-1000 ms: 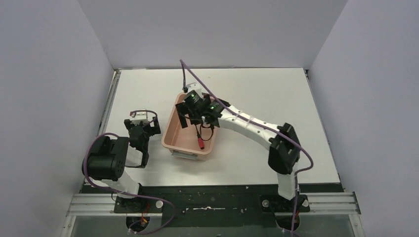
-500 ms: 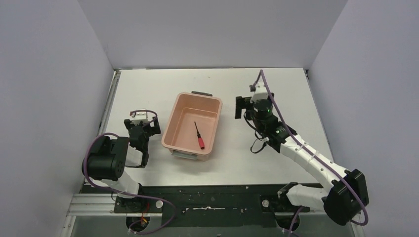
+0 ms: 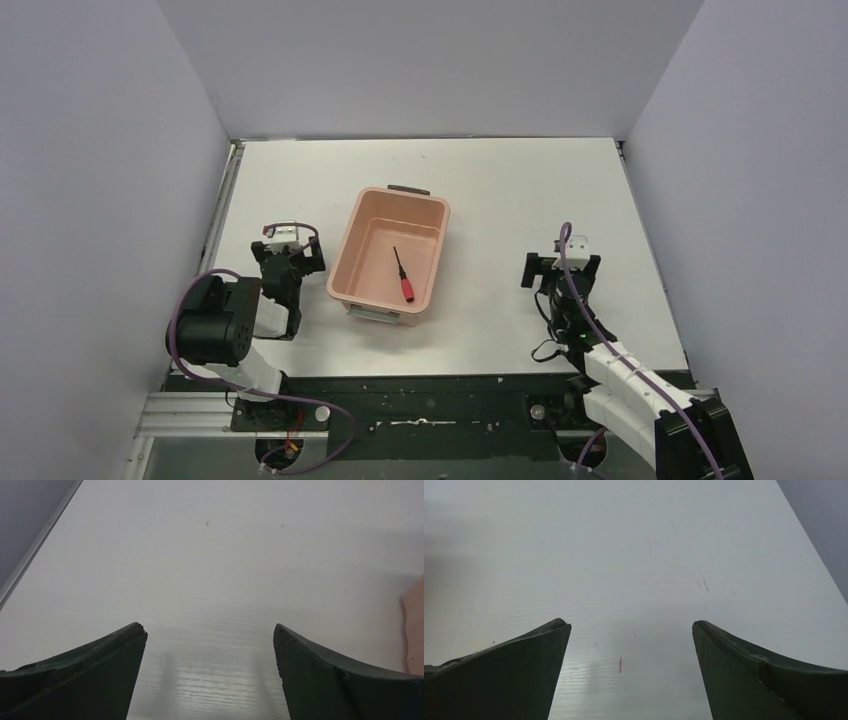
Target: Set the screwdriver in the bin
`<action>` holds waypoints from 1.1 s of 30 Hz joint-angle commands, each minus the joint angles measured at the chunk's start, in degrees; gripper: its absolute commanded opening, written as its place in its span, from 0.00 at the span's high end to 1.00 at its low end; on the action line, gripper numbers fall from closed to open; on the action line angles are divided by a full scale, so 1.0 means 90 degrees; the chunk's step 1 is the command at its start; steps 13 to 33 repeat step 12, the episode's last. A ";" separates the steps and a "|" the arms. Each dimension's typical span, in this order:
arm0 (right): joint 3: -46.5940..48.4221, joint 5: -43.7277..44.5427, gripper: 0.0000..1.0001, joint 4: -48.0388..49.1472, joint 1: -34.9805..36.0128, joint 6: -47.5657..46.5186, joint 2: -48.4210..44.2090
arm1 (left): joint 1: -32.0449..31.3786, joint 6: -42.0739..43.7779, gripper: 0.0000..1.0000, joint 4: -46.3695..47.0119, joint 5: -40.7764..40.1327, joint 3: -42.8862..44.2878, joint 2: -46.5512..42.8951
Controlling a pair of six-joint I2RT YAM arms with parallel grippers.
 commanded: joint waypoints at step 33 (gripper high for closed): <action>-0.0024 0.0221 0.00 0.1197 -0.0109 -0.0252 -0.0049 | 0.0004 0.0059 0.03 0.0161 0.0084 0.0054 -0.0056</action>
